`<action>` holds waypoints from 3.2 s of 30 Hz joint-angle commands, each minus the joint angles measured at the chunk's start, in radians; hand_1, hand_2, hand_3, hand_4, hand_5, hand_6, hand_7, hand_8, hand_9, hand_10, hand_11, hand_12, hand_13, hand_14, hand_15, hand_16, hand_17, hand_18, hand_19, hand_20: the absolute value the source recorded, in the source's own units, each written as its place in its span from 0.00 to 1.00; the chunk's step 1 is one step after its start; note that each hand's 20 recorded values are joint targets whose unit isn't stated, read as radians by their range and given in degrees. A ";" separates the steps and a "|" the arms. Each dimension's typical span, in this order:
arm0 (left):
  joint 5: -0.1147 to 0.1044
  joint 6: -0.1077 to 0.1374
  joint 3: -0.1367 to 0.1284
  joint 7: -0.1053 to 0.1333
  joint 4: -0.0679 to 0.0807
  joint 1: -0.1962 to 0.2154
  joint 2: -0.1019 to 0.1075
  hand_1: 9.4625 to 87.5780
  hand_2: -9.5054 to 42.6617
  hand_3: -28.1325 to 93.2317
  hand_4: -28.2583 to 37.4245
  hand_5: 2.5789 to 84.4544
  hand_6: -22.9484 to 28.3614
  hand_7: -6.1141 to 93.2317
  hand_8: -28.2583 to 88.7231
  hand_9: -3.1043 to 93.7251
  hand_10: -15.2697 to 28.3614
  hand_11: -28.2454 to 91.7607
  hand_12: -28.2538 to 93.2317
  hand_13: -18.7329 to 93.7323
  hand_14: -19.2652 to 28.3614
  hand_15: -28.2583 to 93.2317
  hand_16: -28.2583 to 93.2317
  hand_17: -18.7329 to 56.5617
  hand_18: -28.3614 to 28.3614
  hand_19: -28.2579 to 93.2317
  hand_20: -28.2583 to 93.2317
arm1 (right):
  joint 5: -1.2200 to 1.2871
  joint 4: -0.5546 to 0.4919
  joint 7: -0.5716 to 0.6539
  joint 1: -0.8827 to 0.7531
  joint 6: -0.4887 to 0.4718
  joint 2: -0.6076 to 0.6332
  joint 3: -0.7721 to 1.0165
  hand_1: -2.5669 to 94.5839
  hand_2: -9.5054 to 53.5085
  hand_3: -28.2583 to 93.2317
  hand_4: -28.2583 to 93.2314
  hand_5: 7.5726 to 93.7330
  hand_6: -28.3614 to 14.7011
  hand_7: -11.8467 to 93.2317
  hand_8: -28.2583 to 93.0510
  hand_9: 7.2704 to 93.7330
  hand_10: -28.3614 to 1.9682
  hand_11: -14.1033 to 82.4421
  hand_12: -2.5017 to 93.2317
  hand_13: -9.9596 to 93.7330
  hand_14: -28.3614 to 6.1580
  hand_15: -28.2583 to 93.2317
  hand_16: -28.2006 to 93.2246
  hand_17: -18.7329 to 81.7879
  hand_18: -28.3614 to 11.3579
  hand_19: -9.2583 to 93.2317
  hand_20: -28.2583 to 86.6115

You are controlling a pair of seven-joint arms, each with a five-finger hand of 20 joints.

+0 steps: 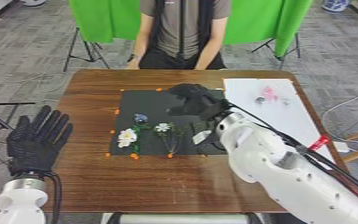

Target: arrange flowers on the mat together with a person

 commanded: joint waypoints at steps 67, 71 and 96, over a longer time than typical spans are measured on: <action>-0.024 0.050 -0.028 0.036 0.013 -0.043 0.004 0.26 0.47 0.82 0.00 0.52 0.59 0.26 0.14 0.46 0.69 0.42 0.30 0.43 0.69 0.50 0.15 0.19 0.72 0.53 0.32 | 0.553 -0.196 -0.276 -0.812 0.199 -0.053 0.957 0.26 0.23 0.80 0.04 0.41 0.61 0.25 0.15 0.39 0.48 0.20 0.20 0.41 0.37 0.39 0.42 0.33 0.29 0.43 0.37; -0.027 0.050 -0.032 0.040 0.013 -0.040 0.001 0.26 0.47 0.82 0.00 0.52 0.59 0.26 0.14 0.46 0.69 0.42 0.30 0.43 0.69 0.49 0.15 0.19 0.72 0.53 0.32 | 0.557 -0.198 -0.277 -0.816 0.181 -0.058 0.957 0.26 0.23 0.81 0.04 0.41 0.61 0.25 0.15 0.39 0.48 0.21 0.19 0.42 0.37 0.39 0.42 0.33 0.29 0.43 0.38; -0.027 0.051 -0.025 0.040 0.003 -0.023 -0.001 0.27 0.47 0.82 0.00 0.52 0.59 0.26 0.14 0.46 0.69 0.42 0.30 0.43 0.69 0.49 0.15 0.19 0.72 0.53 0.32 | 0.529 -0.177 -0.232 -0.738 0.199 -0.043 0.873 0.26 0.23 0.81 0.04 0.41 0.61 0.25 0.15 0.39 0.48 0.21 0.19 0.42 0.37 0.40 0.41 0.33 0.29 0.43 0.38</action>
